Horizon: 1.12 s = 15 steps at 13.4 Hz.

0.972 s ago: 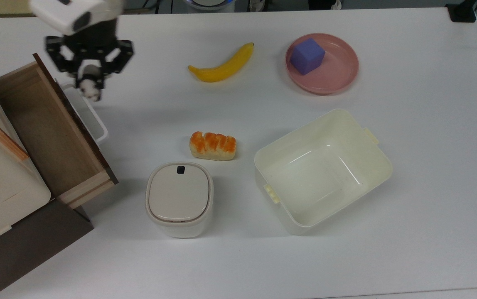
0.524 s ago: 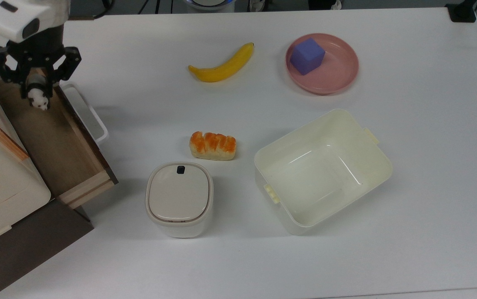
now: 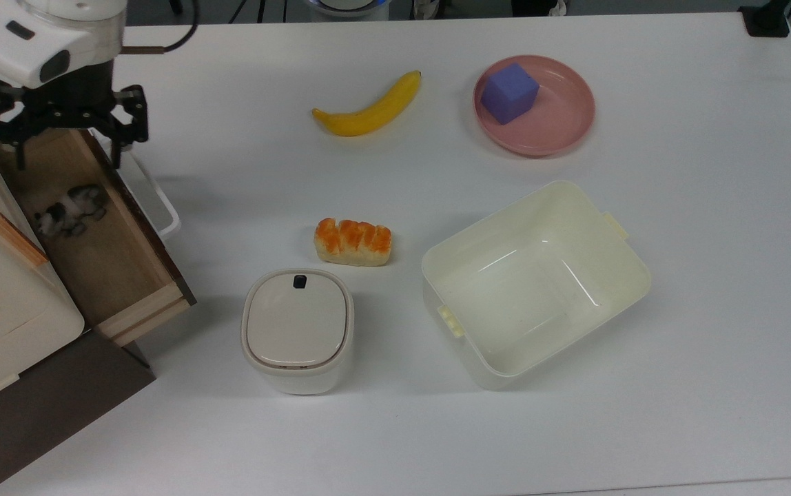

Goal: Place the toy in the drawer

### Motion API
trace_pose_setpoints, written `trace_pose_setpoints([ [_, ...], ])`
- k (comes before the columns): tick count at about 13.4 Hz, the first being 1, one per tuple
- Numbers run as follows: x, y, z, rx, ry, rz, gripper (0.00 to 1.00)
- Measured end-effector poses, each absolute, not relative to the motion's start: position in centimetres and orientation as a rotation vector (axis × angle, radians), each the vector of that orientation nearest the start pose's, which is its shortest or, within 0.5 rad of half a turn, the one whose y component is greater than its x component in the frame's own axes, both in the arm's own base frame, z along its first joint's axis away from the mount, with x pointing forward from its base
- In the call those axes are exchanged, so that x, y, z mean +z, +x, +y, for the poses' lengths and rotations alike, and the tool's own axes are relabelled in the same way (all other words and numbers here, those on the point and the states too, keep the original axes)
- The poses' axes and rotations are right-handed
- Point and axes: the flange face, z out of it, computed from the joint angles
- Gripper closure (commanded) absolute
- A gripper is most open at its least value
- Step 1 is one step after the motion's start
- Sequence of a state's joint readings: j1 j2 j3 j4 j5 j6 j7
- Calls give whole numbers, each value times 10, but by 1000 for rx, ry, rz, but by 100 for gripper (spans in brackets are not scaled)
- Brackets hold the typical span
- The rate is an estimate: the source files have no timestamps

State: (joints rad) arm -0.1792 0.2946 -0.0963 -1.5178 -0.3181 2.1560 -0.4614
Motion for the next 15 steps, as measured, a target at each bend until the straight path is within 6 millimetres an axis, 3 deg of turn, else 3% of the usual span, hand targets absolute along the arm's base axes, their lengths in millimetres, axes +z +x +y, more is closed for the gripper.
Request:
trace_pose_setpoints([
  [5, 532, 658, -55, -281, -3398, -154, 0],
  [6, 536, 654, -36, -267, -3358, -94, 0],
  [11, 578, 607, 26, -59, -3223, -22, 0],
  [15, 601, 584, 38, -22, -3227, -41, 0],
])
